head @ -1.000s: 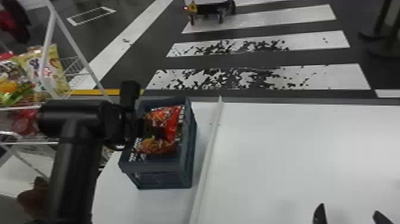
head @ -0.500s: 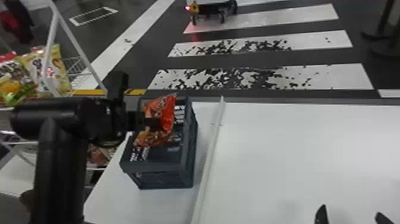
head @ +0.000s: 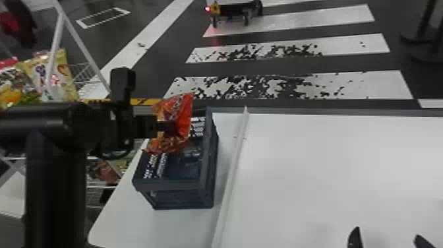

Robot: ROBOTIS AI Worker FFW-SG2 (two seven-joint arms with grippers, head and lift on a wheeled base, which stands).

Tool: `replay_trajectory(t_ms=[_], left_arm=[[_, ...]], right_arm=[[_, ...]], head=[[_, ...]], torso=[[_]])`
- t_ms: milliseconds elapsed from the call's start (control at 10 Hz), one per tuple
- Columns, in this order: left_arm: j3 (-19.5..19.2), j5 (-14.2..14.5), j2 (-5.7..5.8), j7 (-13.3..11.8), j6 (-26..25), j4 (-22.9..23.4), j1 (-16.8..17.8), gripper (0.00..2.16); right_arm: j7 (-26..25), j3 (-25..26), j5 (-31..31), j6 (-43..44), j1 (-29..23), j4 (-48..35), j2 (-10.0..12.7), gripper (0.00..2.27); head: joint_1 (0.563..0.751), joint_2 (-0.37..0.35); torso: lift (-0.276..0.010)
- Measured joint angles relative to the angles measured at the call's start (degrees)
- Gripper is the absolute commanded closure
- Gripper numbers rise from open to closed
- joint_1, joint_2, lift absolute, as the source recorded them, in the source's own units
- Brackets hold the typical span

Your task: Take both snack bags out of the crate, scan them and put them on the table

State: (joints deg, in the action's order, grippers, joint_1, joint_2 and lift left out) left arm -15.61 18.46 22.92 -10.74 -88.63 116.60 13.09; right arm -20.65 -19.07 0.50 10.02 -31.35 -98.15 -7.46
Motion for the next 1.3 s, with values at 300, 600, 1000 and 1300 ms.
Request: replay_trajectory(t_ms=[300, 600, 1000, 1300], left_arm=[[-0.67, 4.01, -1.28, 0.47, -0.75, 2.61, -0.72, 2.14], [1.56, 5.56, -6.03, 2.6, -1.33, 5.72, -1.13, 2.14], [9.32, 4.29, -15.59, 6.61, -1.33, 7.76, -0.34, 2.14], [16.13, 2.45, -20.11, 8.65, -1.33, 8.45, -0.55, 2.14]], right_arm=[[0.0, -0.05, 0.14, -0.72, -0.03, -0.33, 0.04, 0.05], [0.0, 0.0, 0.37, -0.85, -0.14, -0.38, 0.14, 0.05], [-0.09, 0.26, 0.38, -0.87, -0.3, -0.29, 0.25, 0.05], [-0.09, 0.51, 0.3, -0.53, -0.4, -0.28, 0.25, 0.06]], head=[[0.695, 0.284], [0.695, 0.214], [0.695, 0.098], [0.695, -0.018]], torso=[[-0.093], [-0.093], [-0.093], [-0.093]])
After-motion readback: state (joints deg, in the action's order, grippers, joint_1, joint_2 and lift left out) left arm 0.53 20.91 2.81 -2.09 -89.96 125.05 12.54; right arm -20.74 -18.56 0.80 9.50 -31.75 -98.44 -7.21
